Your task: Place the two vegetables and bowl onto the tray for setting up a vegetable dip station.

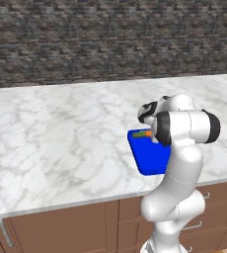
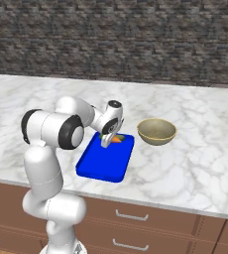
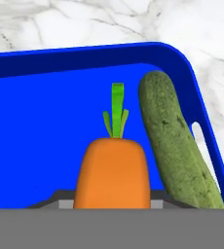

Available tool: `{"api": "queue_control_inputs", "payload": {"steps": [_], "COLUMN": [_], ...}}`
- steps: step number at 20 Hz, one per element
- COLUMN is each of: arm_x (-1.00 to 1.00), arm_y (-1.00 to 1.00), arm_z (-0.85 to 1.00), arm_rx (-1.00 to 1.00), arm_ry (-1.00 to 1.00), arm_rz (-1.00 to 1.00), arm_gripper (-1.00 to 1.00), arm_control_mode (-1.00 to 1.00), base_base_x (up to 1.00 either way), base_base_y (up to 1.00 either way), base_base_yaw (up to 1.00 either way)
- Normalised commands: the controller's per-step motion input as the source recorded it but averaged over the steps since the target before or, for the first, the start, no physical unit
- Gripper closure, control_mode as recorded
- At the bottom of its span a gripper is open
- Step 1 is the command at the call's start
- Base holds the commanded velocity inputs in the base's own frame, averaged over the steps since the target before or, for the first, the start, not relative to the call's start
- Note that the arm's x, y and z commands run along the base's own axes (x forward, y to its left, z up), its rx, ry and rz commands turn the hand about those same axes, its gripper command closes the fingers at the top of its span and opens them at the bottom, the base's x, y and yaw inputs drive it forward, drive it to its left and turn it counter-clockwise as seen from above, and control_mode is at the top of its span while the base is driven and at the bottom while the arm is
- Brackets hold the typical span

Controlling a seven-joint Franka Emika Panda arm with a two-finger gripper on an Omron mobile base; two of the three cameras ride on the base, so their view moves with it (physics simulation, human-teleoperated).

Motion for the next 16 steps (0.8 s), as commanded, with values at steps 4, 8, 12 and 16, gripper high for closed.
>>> {"api": "queue_control_inputs", "payload": {"steps": [4,8,12,16], "arm_x": [-0.10,-0.17,-0.02,0.00], "arm_y": [0.00,0.00,0.00,0.00], "arm_z": [0.00,0.00,-0.08,-0.10], "arm_rx": [0.00,0.00,0.00,0.00], "arm_ry": [-0.24,-0.28,-0.17,-0.08], "arm_rz": [0.00,0.01,0.01,0.01], "arm_gripper": [1.00,1.00,1.00,1.00], "arm_control_mode": [-1.00,-1.00,-1.00,-1.00], "base_base_x": [0.00,0.00,0.00,0.00], "base_base_y": [0.00,0.00,0.00,0.00], "base_base_yaw": [0.00,0.00,0.00,0.00]}}
